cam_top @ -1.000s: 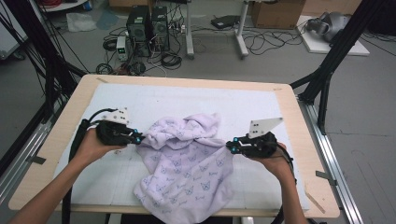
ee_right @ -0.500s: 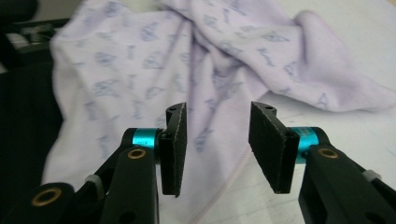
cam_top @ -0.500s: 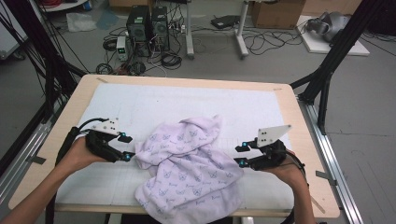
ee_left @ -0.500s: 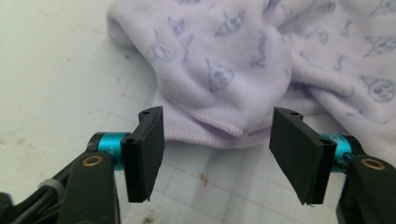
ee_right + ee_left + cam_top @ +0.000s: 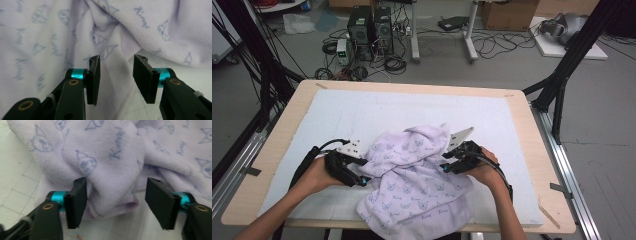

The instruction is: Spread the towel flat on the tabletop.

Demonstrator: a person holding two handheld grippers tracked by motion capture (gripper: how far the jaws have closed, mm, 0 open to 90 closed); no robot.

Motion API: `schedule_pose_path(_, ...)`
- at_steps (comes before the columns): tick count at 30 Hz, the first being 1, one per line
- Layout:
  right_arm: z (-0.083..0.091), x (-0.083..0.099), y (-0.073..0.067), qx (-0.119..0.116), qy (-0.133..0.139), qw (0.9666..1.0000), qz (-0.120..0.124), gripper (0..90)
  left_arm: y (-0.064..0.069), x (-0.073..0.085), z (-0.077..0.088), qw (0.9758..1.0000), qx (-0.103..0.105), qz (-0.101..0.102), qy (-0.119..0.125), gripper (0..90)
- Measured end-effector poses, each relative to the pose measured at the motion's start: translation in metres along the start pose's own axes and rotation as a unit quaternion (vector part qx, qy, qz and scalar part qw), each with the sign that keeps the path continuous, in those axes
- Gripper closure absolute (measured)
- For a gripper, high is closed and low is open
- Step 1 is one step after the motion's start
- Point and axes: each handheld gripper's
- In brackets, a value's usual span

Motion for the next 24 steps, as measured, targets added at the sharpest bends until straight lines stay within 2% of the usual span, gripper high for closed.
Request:
schedule_pose_path(1,-0.006,-0.002,0.001,-0.004,-0.008,1.0000,0.002,61.7,-0.001,-0.001,-0.002,1.0000,0.001,0.000,-0.002,47.0)
schedule_pose_path(2,-0.015,-0.004,0.001,0.006,-0.031,0.9995,0.008,78.7,-0.001,-0.002,-0.004,1.0000,-0.006,0.007,-0.002,61.7)
schedule_pose_path(3,-0.016,-0.005,0.001,0.015,-0.032,0.9993,0.012,82.9,-0.001,-0.003,-0.004,0.9999,-0.011,0.007,-0.002,66.6)
schedule_pose_path(4,-0.016,-0.005,0.001,0.015,-0.032,0.9993,0.012,82.9,-0.002,-0.005,-0.003,0.9998,-0.014,0.013,0.004,66.6)
schedule_pose_path(5,-0.010,-0.004,0.006,0.018,0.000,0.9997,-0.014,86.0,-0.003,-0.005,0.000,0.9998,-0.014,0.014,0.010,77.1)
schedule_pose_path(6,-0.010,-0.004,0.006,0.018,0.000,0.9997,-0.014,86.0,-0.003,-0.006,0.002,0.9996,-0.016,0.019,0.017,77.1)
schedule_pose_path(7,0.001,-0.001,0.012,0.020,0.036,0.9986,-0.034,86.6,-0.006,-0.006,0.007,0.9994,-0.020,0.021,0.019,83.7)
schedule_pose_path(8,0.006,0.001,0.014,0.024,0.048,0.9977,-0.042,86.9,-0.009,-0.006,0.015,0.9990,-0.017,0.029,0.031,84.4)
schedule_pose_path(9,0.013,0.003,0.016,0.027,0.066,0.9961,-0.052,87.0,-0.009,-0.006,0.015,0.9990,-0.017,0.029,0.031,84.7)
schedule_pose_path(11,0.030,0.007,0.020,0.036,0.108,0.9911,-0.070,87.2,-0.013,-0.006,0.025,0.9979,-0.020,0.035,0.052,85.1)
schedule_pose_path(12,0.030,0.007,0.020,0.036,0.108,0.9911,-0.070,87.2,-0.015,-0.006,0.029,0.9977,-0.020,0.034,0.056,85.1)
schedule_pose_path(13,0.035,0.008,0.021,0.038,0.118,0.9895,-0.074,87.3,-0.017,-0.007,0.035,0.9969,-0.021,0.035,0.068,85.1)
schedule_pose_path(15,0.058,0.012,0.024,0.044,0.163,0.9820,-0.086,87.3,-0.020,-0.008,0.048,0.9953,-0.018,0.034,0.089,85.3)
schedule_pose_path(16,0.064,0.012,0.024,0.047,0.172,0.9803,-0.085,87.3,-0.021,-0.008,0.054,0.9948,-0.018,0.030,0.096,85.4)
schedule_pose_path(17,0.064,0.012,0.024,0.047,0.172,0.9803,-0.085,87.3,-0.022,-0.009,0.061,0.9940,-0.019,0.026,0.104,85.4)
schedule_pose_path(18,0.080,0.012,0.025,0.051,0.194,0.9760,-0.084,87.3,-0.023,-0.010,0.070,0.9928,-0.024,0.024,0.115,85.4)
schedule_pose_path(19,0.080,0.012,0.025,0.051,0.194,0.9760,-0.084,87.3,-0.024,-0.010,0.076,0.9922,-0.027,0.022,0.120,85.4)
schedule_pose_path(20,0.085,0.012,0.025,0.054,0.202,0.9745,-0.082,87.3,-0.025,-0.012,0.085,0.9910,-0.032,0.017,0.129,85.4)
schedule_pose_path(22,0.101,0.011,0.025,0.065,0.224,0.9691,-0.080,87.4,-0.026,-0.015,0.098,0.9896,-0.043,0.008,0.137,85.4)
schedule_pose_path(24,0.115,0.010,0.024,0.082,0.247,0.9621,-0.081,87.3,-0.027,-0.019,0.109,0.9870,-0.052,0.000,0.152,85.4)
Point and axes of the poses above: each handheld gripper's, and its own axes: z roughly backward along the jaws, x roughly out of its underside, y roughly to its right, and after that the axes turned 9 degrees about x, right-handed
